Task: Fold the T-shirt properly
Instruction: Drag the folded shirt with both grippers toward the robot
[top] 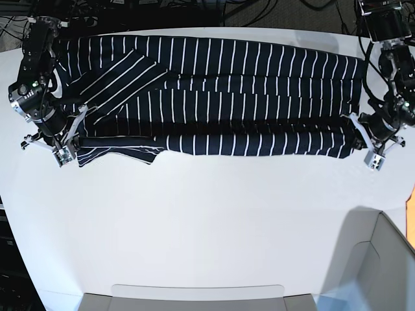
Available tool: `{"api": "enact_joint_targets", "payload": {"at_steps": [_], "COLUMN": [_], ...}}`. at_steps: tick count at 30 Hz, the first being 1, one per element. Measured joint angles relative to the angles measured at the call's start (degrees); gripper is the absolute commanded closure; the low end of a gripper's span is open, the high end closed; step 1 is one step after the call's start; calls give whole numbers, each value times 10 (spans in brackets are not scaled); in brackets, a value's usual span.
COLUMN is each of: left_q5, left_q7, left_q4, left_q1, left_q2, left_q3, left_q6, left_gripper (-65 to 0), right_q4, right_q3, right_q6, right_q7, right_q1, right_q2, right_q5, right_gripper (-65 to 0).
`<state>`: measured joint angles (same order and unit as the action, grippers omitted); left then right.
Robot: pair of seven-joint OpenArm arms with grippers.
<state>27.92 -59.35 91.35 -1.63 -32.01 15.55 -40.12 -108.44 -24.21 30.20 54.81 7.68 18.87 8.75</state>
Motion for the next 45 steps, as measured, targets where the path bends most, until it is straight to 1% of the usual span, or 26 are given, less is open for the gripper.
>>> {"api": "enact_joint_targets", "payload": {"at_steps": [8,11,13,14,18,22,27,31,34,35,38,39,41,45], "left_q5": [0,-2,-2,0,0,0,-3,3,2,2,0,2,2,2], "left_q7": [-2,-2,-2,-2,-2,-2,-2,-1,0,-4,-7,-18,-41,-52], "left_q4": [5,21,46,52,60,60,64,102,115,114,115,115,116,116], "left_q1": [-41,-52,-62,-64,-77,-97,-109,-126,-135,-135,-134,-134,-135,-136], "left_q2": [3,2,1,1,0,0,0,1,-1,0,0,0,0,0], "left_q3": [0,0,0,0,0,0,1,28,37,37,37,37,37,37], "left_q6": [0,0,0,-2,0,0,0,-1,0,0,0,0,-1,0], "left_gripper": [0,0,0,0,0,0,0,0,0,0,0,0,0,0], "right_q4": [-48,-56,-58,-61,-79,-81,-83,-90,-90,-90,-90,-90,-90,-90], "right_q3": [-8,-34,-53,-61,-72,-71,-71,-71,-71,-72,-76,-84,-103,-122], "right_q6": [0,0,0,0,0,0,0,0,1,12,72,87,92,92], "right_q7": [16,19,20,20,22,18,18,16,17,17,18,17,18,18], "right_q1": [49,69,87,97,137,177,207,227,233,235,234,234,233,238], "right_q2": [0,0,1,1,2,2,1,2,2,2,1,1,1,3], "right_q5": [2,27,67,76,91,90,91,91,91,90,92,95,94,94], "right_gripper": [0,0,0,0,0,0,0,0,0,0,0,0,0,0]}}
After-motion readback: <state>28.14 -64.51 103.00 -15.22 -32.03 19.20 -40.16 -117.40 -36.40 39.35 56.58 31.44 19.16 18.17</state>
